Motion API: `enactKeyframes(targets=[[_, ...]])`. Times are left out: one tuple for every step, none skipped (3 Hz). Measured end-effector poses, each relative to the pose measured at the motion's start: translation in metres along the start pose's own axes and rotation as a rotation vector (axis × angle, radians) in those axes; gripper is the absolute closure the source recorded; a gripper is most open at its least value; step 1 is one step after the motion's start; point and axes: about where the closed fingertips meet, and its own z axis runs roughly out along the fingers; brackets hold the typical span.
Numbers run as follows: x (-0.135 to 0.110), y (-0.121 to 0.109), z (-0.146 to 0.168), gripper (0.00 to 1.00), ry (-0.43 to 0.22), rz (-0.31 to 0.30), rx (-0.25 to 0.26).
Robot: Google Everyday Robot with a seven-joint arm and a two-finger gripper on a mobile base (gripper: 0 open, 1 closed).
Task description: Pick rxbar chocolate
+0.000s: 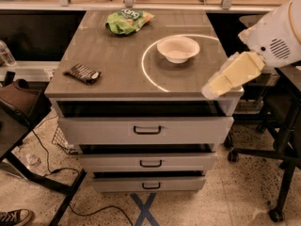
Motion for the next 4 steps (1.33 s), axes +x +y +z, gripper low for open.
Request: enactKeyframes(targets=[[-0.014,0.014,0.037,0.0,-0.168,0.089,-0.044],[-0.052,0.021,0.04,0.0,-0.294,0.068,-0.035],[-0.052,0.021,0.04,0.0,-0.294,0.067,-0.035],[-0.062,0.021,0.045,0.0,-0.312,0.065,-0.026]])
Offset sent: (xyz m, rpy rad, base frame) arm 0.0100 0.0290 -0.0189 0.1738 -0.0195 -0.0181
